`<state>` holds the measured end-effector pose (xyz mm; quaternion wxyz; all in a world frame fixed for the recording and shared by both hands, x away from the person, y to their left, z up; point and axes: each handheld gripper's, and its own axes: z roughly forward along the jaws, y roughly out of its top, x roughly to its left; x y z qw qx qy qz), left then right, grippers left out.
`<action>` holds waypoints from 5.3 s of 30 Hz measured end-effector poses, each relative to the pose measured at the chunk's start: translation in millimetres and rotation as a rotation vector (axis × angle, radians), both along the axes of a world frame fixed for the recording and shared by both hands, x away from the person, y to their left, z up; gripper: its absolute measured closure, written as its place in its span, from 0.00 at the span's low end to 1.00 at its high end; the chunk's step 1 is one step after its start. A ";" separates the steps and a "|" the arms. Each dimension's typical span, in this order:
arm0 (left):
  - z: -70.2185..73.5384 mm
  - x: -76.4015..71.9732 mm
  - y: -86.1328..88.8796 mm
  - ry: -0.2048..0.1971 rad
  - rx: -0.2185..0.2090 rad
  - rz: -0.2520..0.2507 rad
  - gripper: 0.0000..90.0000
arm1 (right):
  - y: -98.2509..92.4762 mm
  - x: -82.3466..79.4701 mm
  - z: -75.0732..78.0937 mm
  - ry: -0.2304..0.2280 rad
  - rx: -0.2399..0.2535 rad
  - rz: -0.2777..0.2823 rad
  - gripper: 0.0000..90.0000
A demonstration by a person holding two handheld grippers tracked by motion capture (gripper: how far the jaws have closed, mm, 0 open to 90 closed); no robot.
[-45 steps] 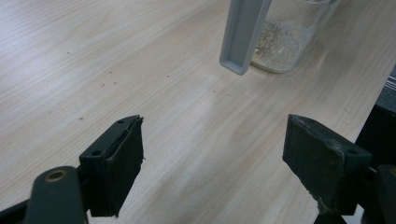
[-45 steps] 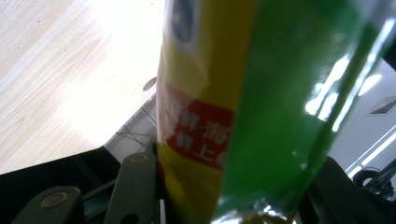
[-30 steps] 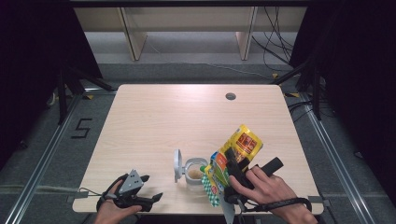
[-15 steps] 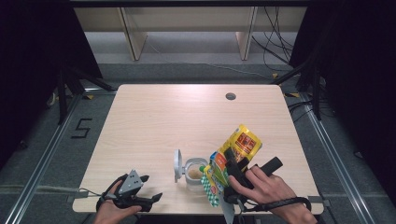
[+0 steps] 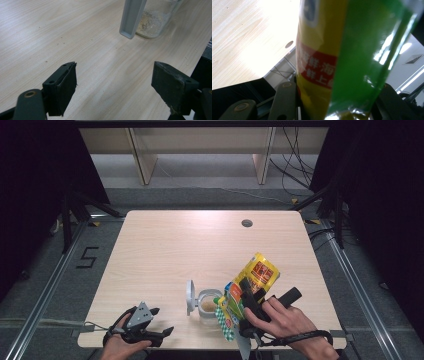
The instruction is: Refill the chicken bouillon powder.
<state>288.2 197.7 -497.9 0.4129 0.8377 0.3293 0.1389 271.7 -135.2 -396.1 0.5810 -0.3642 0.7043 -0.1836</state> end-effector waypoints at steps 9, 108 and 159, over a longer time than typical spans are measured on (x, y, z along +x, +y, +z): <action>0.5 1.0 0.4 -0.021 0.011 -0.013 0.22 | -1.3 -1.2 2.0 -0.005 0.003 -0.004 0.65; -1.7 -0.9 1.0 0.000 -0.010 0.010 0.22 | -2.9 -6.5 2.7 0.005 -0.011 0.017 0.67; -2.1 0.7 -1.0 -0.006 -0.002 -0.001 0.22 | -2.8 -9.6 6.2 -0.001 -0.063 0.051 0.68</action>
